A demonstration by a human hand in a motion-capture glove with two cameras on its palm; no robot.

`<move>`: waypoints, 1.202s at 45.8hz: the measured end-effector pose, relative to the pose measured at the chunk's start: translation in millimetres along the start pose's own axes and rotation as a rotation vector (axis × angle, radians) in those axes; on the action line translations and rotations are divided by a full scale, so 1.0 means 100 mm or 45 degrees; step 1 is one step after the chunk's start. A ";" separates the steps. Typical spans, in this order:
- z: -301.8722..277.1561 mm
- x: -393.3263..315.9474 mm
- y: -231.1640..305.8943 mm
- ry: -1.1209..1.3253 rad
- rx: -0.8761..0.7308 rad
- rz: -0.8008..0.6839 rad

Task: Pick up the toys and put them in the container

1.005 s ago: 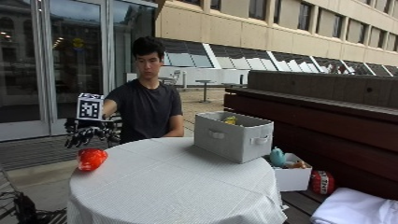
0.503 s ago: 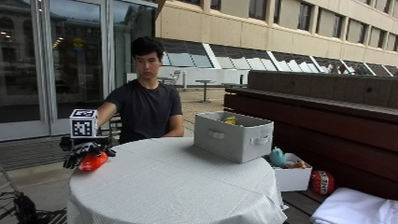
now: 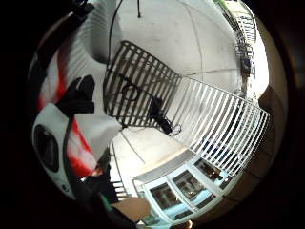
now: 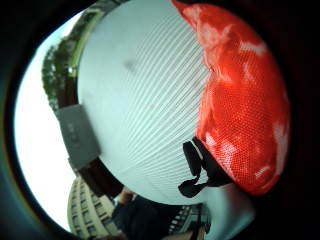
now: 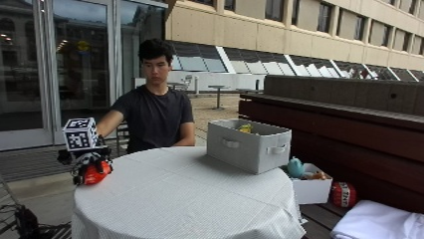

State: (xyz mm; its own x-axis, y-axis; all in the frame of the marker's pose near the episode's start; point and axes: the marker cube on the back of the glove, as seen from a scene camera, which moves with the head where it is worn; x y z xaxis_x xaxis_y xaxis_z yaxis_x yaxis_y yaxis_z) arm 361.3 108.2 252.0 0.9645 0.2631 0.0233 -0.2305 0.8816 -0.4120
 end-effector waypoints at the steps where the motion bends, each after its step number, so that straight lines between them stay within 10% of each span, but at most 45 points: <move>1: -0.01 0.00 0.00 -0.001 0.004 0.001; 36: -0.26 -0.16 0.01 0.146 0.255 0.070; 55: -1.42 -0.87 0.36 0.090 0.342 -0.080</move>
State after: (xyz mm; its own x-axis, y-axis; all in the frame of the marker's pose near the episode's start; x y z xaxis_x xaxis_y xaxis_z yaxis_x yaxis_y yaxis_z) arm 287.4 61.0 105.9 0.9824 0.1849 -0.0262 -0.1867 0.9701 -0.1553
